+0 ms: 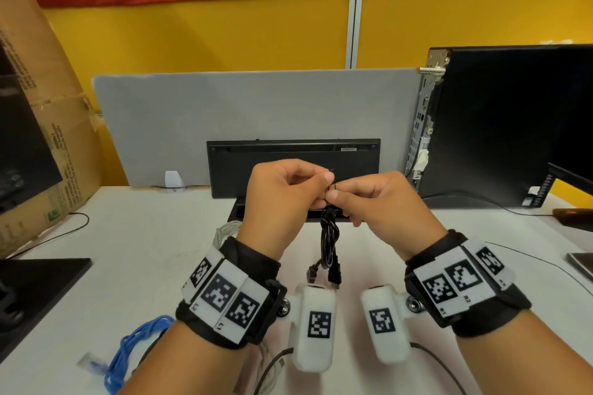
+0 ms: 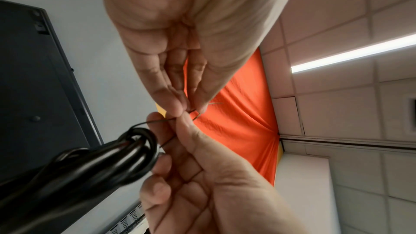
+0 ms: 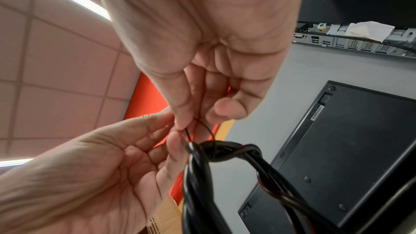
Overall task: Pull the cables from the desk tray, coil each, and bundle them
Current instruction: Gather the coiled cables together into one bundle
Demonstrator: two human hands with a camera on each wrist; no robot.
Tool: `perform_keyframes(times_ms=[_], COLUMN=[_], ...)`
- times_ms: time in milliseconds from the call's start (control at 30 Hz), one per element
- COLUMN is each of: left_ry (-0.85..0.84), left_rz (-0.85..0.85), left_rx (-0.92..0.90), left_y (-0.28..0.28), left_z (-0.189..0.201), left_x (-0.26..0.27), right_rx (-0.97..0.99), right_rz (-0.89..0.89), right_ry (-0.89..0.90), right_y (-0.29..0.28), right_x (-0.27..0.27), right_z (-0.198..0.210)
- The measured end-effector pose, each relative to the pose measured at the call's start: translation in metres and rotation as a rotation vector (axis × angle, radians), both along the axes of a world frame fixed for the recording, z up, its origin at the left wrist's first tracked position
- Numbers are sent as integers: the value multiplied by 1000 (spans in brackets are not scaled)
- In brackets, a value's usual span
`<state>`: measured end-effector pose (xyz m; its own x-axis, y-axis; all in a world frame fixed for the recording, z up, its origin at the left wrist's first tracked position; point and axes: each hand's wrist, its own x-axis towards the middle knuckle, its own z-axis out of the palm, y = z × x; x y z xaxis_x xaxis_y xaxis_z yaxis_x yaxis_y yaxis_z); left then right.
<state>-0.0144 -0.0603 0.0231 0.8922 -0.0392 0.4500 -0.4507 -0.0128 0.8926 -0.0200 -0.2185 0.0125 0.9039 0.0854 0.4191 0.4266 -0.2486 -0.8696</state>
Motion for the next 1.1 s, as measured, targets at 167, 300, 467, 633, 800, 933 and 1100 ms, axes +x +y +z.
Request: perform_keyframes(times_ms=[167,300,467,633,800,933,1100], left_ry=[40,104,201,313,376,444,419], left_rz=[-1,-30,31,23,-19,-80,-110], left_rx=[-32,20,377,874,1330,1624,1830], left_y=[1,5,26,50,57,45,34], left_z=[2,2,7,1,-13,-33,-47], left_x=[-1,-13,-25,-41,-61,-76,-82], right_rx=[61,17,-47,-118,-169,-238,-280], right_rz=[-23,-31,-54,-67,-94,-128,-145], right_ry=[3,10,72,99,95,70,81], right_y=[2,2,2,4,7,13,18], right_x=[-3,-12,-28,-51,-70,-83,-92], right_z=[2,0,-6,-16,-17,-14,-11])
